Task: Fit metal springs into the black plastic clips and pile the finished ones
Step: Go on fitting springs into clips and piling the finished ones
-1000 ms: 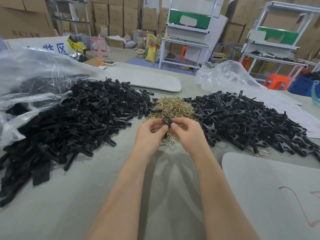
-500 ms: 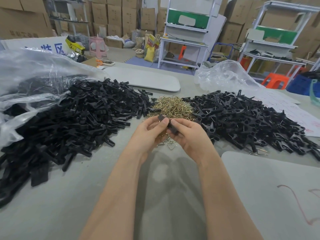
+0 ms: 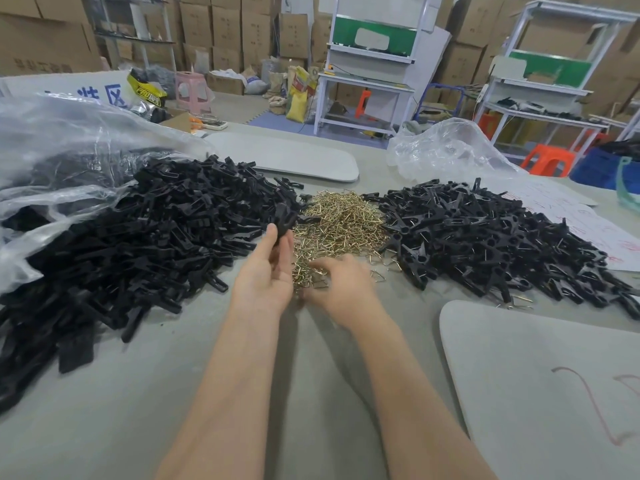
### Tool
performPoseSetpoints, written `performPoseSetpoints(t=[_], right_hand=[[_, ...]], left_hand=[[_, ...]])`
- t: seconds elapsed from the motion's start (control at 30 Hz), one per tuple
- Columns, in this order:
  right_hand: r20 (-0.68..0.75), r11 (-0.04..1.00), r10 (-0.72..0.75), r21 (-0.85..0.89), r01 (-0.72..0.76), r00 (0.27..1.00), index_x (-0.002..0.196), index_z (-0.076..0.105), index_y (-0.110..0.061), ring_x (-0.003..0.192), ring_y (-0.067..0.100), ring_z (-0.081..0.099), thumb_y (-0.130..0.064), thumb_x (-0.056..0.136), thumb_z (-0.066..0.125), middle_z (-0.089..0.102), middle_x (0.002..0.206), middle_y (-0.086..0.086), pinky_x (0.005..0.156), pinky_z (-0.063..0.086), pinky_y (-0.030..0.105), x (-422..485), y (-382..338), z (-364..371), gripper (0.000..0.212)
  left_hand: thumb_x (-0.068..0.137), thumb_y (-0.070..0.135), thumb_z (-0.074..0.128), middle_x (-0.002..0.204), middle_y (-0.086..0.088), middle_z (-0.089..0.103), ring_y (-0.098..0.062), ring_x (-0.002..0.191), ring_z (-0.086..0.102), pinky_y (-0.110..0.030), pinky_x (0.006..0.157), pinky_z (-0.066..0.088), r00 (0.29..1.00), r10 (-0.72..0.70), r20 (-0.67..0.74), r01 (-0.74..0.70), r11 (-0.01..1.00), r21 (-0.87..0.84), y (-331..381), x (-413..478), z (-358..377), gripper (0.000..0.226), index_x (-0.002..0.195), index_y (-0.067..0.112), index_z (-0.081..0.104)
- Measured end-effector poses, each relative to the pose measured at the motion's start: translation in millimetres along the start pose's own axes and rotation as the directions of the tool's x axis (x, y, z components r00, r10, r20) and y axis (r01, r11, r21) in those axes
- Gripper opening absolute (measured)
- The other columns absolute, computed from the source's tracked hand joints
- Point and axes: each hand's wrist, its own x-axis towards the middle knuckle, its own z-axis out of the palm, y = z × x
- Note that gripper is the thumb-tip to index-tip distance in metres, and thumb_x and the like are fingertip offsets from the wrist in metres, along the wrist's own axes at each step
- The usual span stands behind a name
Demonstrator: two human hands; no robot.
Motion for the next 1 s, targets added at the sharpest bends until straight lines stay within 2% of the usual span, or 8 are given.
performPoseSetpoints(t=[0.17,0.37,0.47,0.57,0.67,0.73,0.9,1.0], right_hand=[[-0.175,1.0,0.003,0.013,0.0,0.985,0.105,0.063,-0.02,0.105,0.024,0.051,-0.029,0.092,0.058,0.056,0.107,0.005,0.093,0.039,0.038,1.0,1.7,6.7,0.017],[-0.23,0.996,0.084,0.041,-0.076,0.97,0.117,0.056,-0.01,0.107,0.026,0.051,-0.009,0.093,0.046,0.058,0.115,0.009,0.094,0.04,0.039,2.7,17.1,-1.4,0.026],[-0.296,0.995,0.04,0.1,-0.01,0.954,0.117,0.06,-0.012,0.111,0.023,0.05,-0.016,0.092,0.051,0.056,0.119,0.007,0.096,0.038,0.035,2.5,15.9,-4.3,0.027],[-0.184,0.994,-0.103,0.029,0.11,0.977,0.124,0.059,-0.02,0.116,0.023,0.044,-0.037,0.09,0.058,0.052,0.122,0.003,0.1,0.034,0.037,5.1,-0.4,4.5,0.038],[-0.09,0.991,-0.072,-0.117,0.061,0.993,0.12,0.061,-0.02,0.116,0.027,0.045,-0.033,0.093,0.055,0.054,0.121,0.006,0.096,0.034,0.036,7.8,-9.0,19.2,0.031],[-0.147,0.999,-0.041,-0.025,0.038,0.988,0.11,0.064,-0.015,0.11,0.027,0.051,-0.022,0.093,0.054,0.06,0.113,0.008,0.093,0.039,0.036,9.4,-4.3,19.7,0.021],[-0.278,0.977,0.002,0.204,0.057,0.96,0.102,0.07,-0.008,0.093,0.021,0.06,-0.012,0.091,0.057,0.068,0.099,0.007,0.084,0.045,0.029,7.9,11.6,3.4,0.018],[-0.296,0.903,0.124,0.43,0.016,0.947,0.098,0.072,-0.012,0.074,0.014,0.061,-0.012,0.09,0.059,0.067,0.079,-0.001,0.072,0.047,0.023,8.0,20.5,-4.2,0.015]], left_hand=[[0.084,0.014,0.069,0.084,-0.008,0.058,-0.012,0.077,0.06,-0.02,0.069,0.057,0.996,0.05,-0.07,-0.049,0.999,0.018,1.9,-0.5,-2.6,0.018,0.086,0.0,0.059],[0.081,0.005,0.07,0.09,-0.014,0.059,-0.014,0.079,0.062,-0.023,0.071,0.059,0.997,0.034,-0.067,-0.037,0.998,-0.052,4.1,-3.2,-3.2,0.013,0.088,-0.003,0.062],[0.081,0.002,0.069,0.092,-0.016,0.058,-0.017,0.079,0.063,-0.026,0.072,0.059,0.998,0.044,-0.051,-0.047,0.997,-0.055,4.7,-3.6,-2.0,0.011,0.088,-0.005,0.062],[0.085,0.002,0.066,0.088,-0.012,0.056,-0.014,0.075,0.061,-0.029,0.076,0.058,0.994,0.102,-0.032,-0.105,0.991,-0.08,6.7,-2.7,-0.5,0.009,0.086,-0.003,0.059],[0.087,0.0,0.063,0.088,-0.011,0.055,-0.014,0.074,0.061,-0.029,0.079,0.057,0.991,0.131,-0.009,-0.131,0.987,-0.09,8.2,-0.7,-1.0,0.005,0.086,-0.002,0.058],[0.087,0.0,0.062,0.088,-0.012,0.057,-0.015,0.075,0.062,-0.028,0.076,0.058,0.993,0.121,-0.01,-0.122,0.992,-0.04,7.1,0.6,-1.8,0.006,0.086,-0.002,0.057],[0.086,0.016,0.068,0.079,0.001,0.061,-0.006,0.07,0.056,-0.017,0.067,0.048,0.997,0.077,-0.033,-0.061,0.937,0.344,0.2,2.0,-3.2,0.008,0.087,0.013,0.061],[0.085,0.017,0.069,0.077,0.002,0.058,-0.005,0.066,0.05,-0.015,0.06,0.043,0.996,0.072,-0.056,-0.043,0.912,0.408,-2.0,2.3,-3.5,0.009,0.087,0.013,0.062]])
